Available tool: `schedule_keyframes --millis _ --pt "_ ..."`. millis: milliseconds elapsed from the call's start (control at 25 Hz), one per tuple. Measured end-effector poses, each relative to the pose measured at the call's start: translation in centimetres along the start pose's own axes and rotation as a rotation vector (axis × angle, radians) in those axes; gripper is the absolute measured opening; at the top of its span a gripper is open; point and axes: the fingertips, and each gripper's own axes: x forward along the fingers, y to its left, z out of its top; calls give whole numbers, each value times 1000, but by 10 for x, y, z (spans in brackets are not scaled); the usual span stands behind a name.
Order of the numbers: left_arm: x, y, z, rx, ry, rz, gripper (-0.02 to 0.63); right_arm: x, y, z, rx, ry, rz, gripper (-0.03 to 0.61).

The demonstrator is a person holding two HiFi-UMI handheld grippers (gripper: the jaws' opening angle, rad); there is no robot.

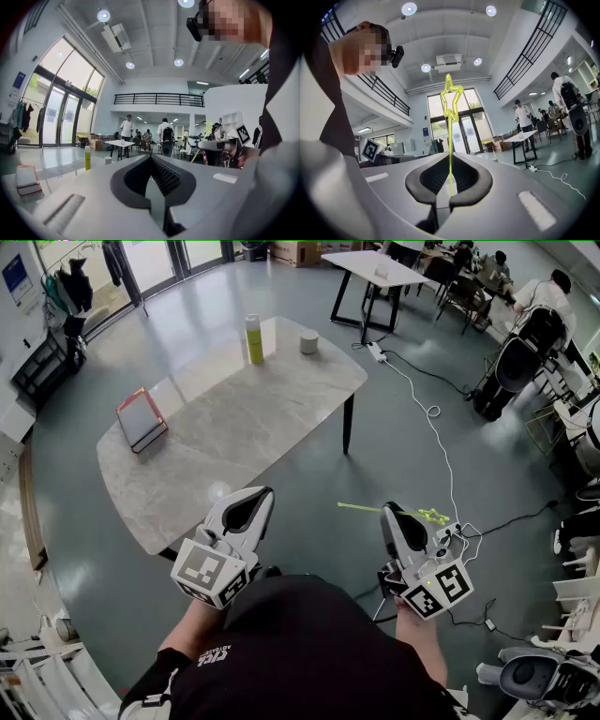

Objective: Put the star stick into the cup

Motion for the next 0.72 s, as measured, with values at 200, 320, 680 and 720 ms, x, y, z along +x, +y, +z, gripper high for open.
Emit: schedule_keyframes --millis 200,320,680,720 --pt "0 5 -1 2 -5 -9 2 2 2 -7 1 5 -10 28" --pt "1 4 -2 0 -2 -20 2 2 2 -9 2 9 -21 28" --pt "9 -12 -3 11 8 -69 2 -19 5 -5 68 -35 -20 29" --pt "11 -19 -3 13 8 -74 2 -25 1 -3 72 -37 -26 29"
